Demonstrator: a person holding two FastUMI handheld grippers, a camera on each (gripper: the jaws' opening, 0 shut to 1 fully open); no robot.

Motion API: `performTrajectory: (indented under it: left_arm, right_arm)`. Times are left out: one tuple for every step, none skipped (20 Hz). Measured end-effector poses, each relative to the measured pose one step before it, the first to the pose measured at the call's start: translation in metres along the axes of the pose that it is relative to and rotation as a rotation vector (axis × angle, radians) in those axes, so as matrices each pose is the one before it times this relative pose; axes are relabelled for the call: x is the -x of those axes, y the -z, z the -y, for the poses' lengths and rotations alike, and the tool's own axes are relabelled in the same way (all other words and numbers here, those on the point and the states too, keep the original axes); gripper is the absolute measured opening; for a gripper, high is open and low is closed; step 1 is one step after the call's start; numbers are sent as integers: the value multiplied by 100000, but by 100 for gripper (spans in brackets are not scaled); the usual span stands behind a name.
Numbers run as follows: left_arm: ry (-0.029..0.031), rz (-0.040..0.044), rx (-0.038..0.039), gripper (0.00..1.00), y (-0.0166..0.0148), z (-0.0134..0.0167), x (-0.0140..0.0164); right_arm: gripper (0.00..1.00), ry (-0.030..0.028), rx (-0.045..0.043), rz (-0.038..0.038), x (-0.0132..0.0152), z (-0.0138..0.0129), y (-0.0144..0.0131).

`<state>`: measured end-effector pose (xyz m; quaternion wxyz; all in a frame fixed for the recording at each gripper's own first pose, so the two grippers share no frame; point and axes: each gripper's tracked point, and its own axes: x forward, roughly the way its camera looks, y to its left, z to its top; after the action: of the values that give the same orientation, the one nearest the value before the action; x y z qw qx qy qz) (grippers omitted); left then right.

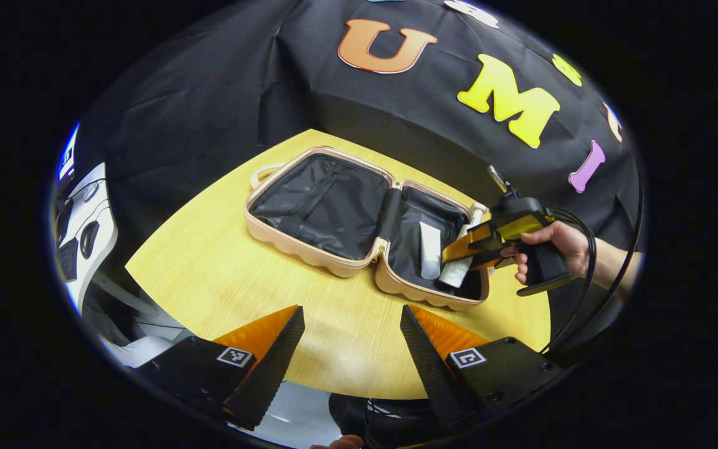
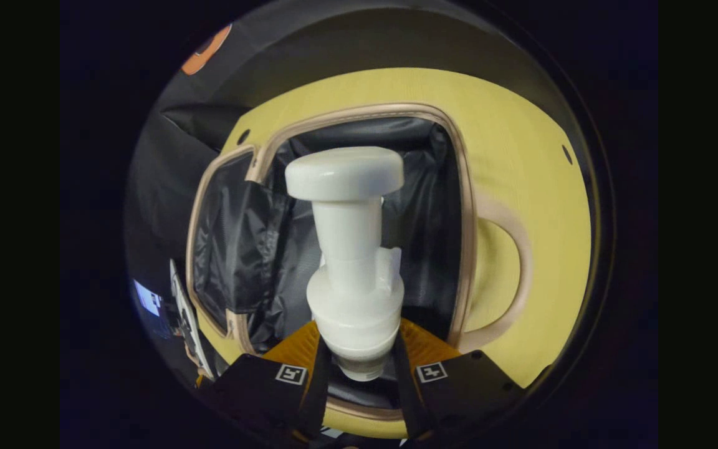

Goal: First open the suitcase, pack the skin care products into it, and then close the suitcase.

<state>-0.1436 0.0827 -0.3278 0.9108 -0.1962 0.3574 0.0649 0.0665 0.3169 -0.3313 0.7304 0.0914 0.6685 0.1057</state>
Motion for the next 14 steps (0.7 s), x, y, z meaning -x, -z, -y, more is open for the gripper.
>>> performTrajectory:
  left_arm:
    - [88,1196,-393,99,-190,-176,111]
    - [-17,1042,-774,99,-145,-60,118]
    - [343,913,-813,99,-141,66,151]
    - [331,481,-887,99,24,159,-11]
    - [835,-309,-901,100,270,255,130]
    - [743,-558,-851,99,234,344,69]
    - [410,-411,-929,99,207,234,-90]
    - [472,-514,-742,99,272,289,-85]
    - [515,-252,-470,99,71,274,-57]
    - [379,103,-308,99,23,285,70]
    - [435,241,-231,99,-76,83,117]
    - [20,413,-213,99,-73,35,102]
    - [-383,432,-137,99,-191,-219,75]
    - [-611,-137,54,99,-6,-338,52]
  right_arm:
    - [47,253,-3754,-1677,20,87,14]
    - [47,-838,-4080,-1238,143,-109,-99]
    - [46,272,-2726,-616,-82,322,-136]
    - [47,667,-1984,-644,-157,335,-83]
    - [46,378,-1698,-150,-28,-83,-32]
    - [47,602,-1476,-102,-94,143,-78]
    - [47,546,-1164,80,-211,49,-76]
    - [46,808,-258,137,13,160,-52]
    - [48,605,484,457,-22,-34,74]
    - [49,222,580,366,44,-76,-5]
    - [49,-162,189,513,119,-77,61]
    - [49,-176,162,360,9,8,-25]
    - [50,56,15,350,147,184,-49]
    - [51,-12,-390,426,15,-62,-15]
